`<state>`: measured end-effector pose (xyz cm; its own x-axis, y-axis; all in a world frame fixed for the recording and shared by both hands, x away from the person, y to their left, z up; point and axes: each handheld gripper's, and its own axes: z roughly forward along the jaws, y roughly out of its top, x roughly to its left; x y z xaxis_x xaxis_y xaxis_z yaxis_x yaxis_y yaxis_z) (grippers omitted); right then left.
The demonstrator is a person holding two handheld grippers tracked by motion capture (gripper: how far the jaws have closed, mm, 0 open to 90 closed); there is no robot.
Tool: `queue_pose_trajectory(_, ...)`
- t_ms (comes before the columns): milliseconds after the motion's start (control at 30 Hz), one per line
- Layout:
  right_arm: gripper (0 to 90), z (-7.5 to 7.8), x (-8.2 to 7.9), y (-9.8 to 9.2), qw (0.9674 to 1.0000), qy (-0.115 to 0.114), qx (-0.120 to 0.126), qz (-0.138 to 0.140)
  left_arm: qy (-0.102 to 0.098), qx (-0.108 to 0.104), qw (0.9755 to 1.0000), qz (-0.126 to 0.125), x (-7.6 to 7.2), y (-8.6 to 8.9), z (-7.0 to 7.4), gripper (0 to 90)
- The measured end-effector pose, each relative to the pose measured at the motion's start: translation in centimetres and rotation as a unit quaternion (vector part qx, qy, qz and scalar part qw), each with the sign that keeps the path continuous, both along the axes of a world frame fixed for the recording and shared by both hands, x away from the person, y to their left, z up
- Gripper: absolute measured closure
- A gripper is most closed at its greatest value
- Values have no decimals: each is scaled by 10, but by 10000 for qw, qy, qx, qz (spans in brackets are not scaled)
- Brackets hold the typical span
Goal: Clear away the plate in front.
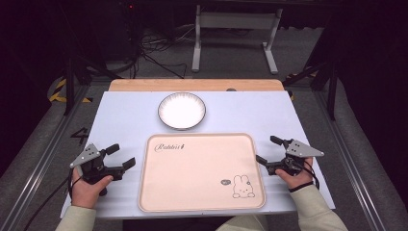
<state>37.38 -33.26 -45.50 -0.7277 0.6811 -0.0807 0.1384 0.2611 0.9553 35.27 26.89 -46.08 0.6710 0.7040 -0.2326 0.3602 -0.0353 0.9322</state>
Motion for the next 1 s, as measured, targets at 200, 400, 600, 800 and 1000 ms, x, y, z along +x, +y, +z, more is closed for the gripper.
queue_pose_trajectory(200,61,0,0,-4,9998,-19,219,12,-127,64,9999,-98,4,-7,13,61)
queue_pose_trajectory(400,72,-1,0,-9,9992,-6,403,16,-188,85,9995,-231,9,-16,22,67)
queue_pose_trajectory(600,82,-1,-1,-2,9999,-35,117,60,-242,19,9992,-321,15,-24,29,64)
queue_pose_trajectory(800,80,0,0,-2,9999,-17,84,53,-293,-17,9988,-393,24,-29,36,65)
queue_pose_trajectory(1000,84,-1,1,-1,10000,6,76,-47,-325,-30,9985,-440,34,-34,45,70)
